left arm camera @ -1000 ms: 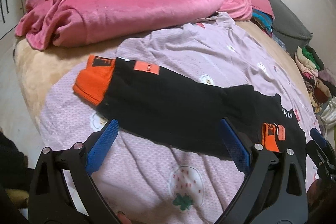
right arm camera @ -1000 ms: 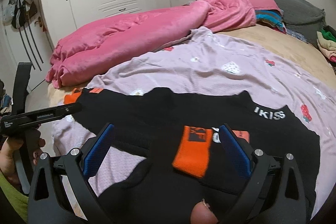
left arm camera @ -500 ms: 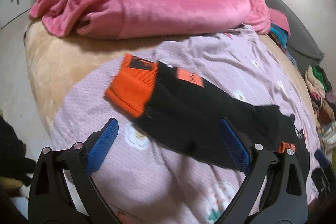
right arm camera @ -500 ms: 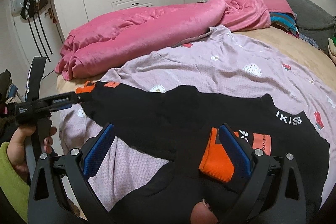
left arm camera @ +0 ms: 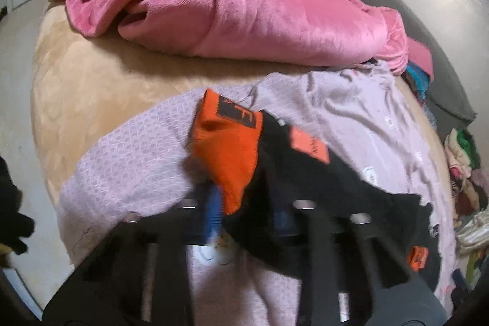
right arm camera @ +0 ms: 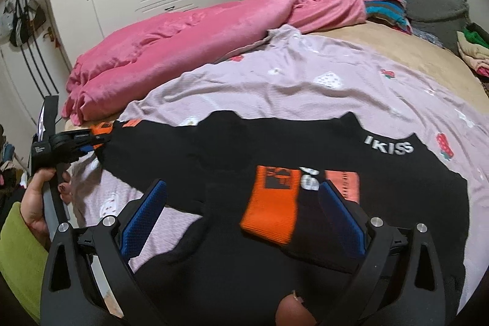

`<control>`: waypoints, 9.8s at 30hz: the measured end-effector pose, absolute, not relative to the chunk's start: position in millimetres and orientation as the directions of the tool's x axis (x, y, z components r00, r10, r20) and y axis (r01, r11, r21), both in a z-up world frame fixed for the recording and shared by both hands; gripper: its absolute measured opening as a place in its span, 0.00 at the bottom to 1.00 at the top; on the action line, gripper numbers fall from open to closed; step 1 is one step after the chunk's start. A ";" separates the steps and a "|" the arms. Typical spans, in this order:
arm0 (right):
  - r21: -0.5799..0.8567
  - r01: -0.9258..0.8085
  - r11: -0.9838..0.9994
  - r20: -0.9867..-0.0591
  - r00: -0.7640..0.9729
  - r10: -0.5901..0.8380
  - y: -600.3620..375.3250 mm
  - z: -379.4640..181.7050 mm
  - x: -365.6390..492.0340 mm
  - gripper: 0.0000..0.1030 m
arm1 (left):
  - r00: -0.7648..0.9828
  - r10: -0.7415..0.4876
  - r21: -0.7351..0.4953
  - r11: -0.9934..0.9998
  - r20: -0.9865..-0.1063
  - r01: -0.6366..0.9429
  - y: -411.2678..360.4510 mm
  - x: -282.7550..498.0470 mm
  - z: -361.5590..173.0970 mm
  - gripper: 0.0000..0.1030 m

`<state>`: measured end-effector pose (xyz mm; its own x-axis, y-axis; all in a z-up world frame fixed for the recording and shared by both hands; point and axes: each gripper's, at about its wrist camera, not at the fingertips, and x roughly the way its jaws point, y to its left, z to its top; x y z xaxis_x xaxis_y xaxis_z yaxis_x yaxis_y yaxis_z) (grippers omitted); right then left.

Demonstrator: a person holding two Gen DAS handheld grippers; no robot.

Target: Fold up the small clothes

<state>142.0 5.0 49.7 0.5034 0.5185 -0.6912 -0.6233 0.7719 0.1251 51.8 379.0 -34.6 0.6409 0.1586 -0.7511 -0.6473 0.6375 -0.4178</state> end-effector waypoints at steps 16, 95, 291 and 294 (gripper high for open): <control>0.176 -0.425 0.888 -0.657 0.621 0.427 -116.3 60.7 160.7 0.96 | 0.800 0.153 -0.411 0.793 -0.580 -0.450 304.5 53.7 86.7 0.02; 0.336 -0.277 0.900 -0.754 0.493 0.433 -223.4 -21.9 179.4 0.54 | 0.633 -0.204 -0.211 0.975 -0.747 0.065 49.6 181.6 29.4 0.84; 0.061 -0.352 0.934 -0.693 0.658 0.294 -253.2 43.7 53.0 0.95 | 0.572 -0.111 -0.149 0.989 -0.812 -0.020 67.2 30.1 3.3 0.91; 0.066 -0.358 0.931 -0.699 0.650 0.299 -252.6 40.5 51.2 0.95 | 0.564 -0.109 -0.151 0.988 -0.819 -0.029 70.0 24.1 -1.1 0.91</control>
